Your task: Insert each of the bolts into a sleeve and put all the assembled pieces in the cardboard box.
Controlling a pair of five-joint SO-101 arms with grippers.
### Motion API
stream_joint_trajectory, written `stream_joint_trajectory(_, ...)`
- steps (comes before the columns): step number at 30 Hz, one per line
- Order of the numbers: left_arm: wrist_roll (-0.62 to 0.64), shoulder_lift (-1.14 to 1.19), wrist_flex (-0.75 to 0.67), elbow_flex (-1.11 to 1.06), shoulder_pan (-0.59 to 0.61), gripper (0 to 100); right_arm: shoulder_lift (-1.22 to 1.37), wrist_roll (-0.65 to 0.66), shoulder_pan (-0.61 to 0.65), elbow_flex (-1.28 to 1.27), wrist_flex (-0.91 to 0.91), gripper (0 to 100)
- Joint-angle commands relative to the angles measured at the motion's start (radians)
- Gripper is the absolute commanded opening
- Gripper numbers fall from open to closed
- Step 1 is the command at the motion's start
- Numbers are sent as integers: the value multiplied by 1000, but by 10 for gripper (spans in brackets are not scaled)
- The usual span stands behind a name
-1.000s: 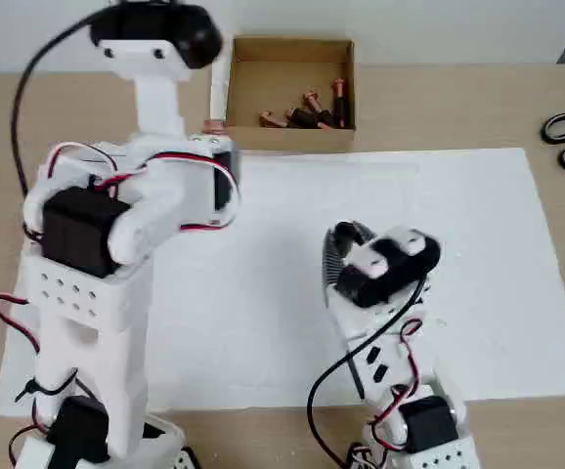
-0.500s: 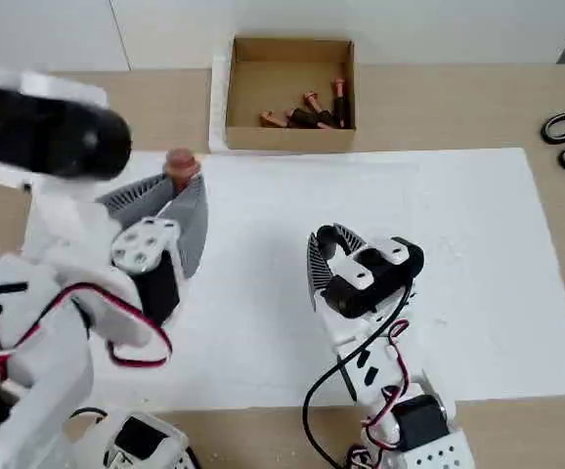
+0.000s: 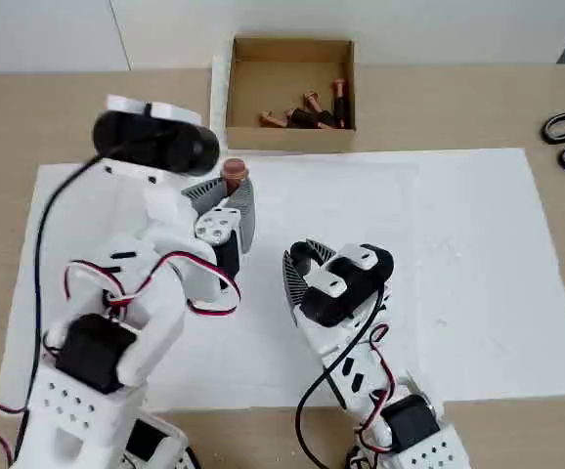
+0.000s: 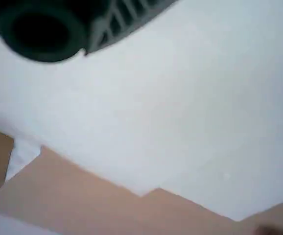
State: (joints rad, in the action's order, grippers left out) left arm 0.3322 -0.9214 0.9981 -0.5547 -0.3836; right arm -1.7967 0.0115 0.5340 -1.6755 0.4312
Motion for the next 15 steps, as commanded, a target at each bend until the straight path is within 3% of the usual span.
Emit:
stream_joint_trajectory(1, 5, -83, -216, -165, -25, 6, -16, 3, 7, -8, -18, 3)
stream_joint_trajectory(7, 0, -170, -379, -364, -86, 6, -16, -117, 5, -8, -18, 3)
stream_joint_trajectory(15, -23, -192, -453, -440, -87, 6, -16, -132, 5, -8, 10, 3)
